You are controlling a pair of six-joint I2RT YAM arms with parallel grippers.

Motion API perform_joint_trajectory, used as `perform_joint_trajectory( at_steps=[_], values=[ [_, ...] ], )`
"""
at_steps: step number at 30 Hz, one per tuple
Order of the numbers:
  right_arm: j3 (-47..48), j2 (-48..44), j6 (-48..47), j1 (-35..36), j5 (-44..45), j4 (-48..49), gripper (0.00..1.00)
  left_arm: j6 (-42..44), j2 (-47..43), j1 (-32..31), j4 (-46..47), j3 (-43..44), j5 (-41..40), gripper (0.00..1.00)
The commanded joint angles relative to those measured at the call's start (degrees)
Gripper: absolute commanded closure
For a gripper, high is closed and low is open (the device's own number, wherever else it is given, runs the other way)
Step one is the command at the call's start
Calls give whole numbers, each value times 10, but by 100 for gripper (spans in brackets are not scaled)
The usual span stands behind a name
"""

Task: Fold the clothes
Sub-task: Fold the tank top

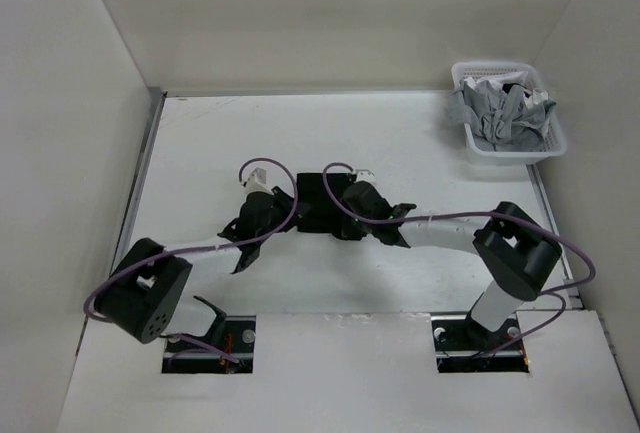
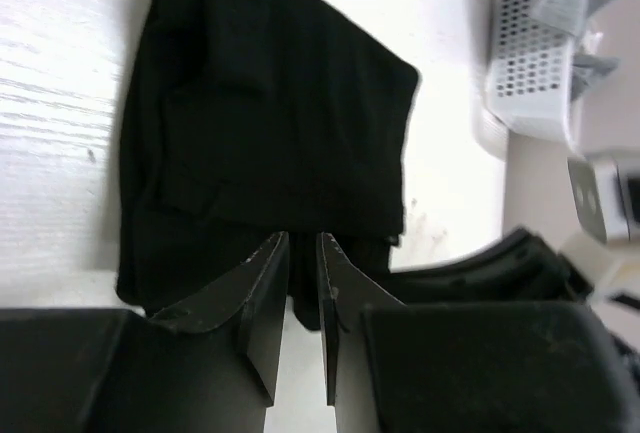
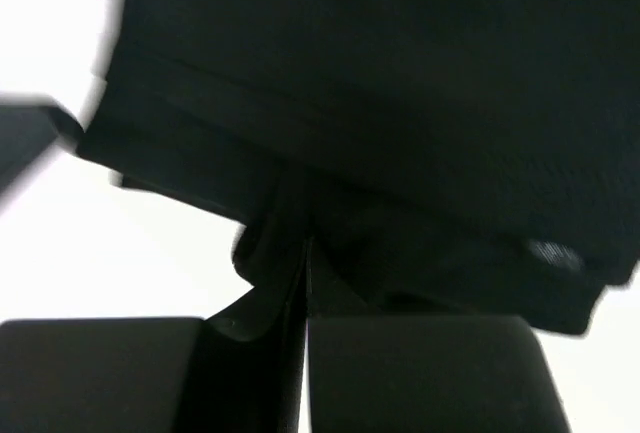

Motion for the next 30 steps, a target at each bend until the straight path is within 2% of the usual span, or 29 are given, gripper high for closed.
perform_joint_trajectory(
  at_steps=[1,5,9,14,16,17,21,25,27,30],
  values=[
    [-42,-28,25,9,-7,44,97,5,42,2,67,28,-10,84],
    [-92,-56,41,17,2,51,96,-2,68,4,65,28,-12,84],
    [-110,-110,44,22,10,50,94,-4,43,18,64,3,-12,84],
    [-100,-184,27,29,16,46,70,13,-46,20,18,-18,-50,84],
    [-95,-205,15,28,14,51,68,26,-76,16,-18,-18,-68,85],
    [-94,-212,8,23,17,54,70,35,-89,12,-33,-17,-77,87],
    [-91,-234,-30,-6,20,87,94,84,-157,5,-101,-14,-107,92],
    [-88,-262,-66,-42,25,123,97,138,-229,19,-199,6,-149,87],
    [-92,-280,-77,-63,35,146,91,167,-251,38,-243,17,-161,79],
    [-122,-311,-76,-94,66,192,69,184,-270,79,-283,22,-150,64]
  ],
)
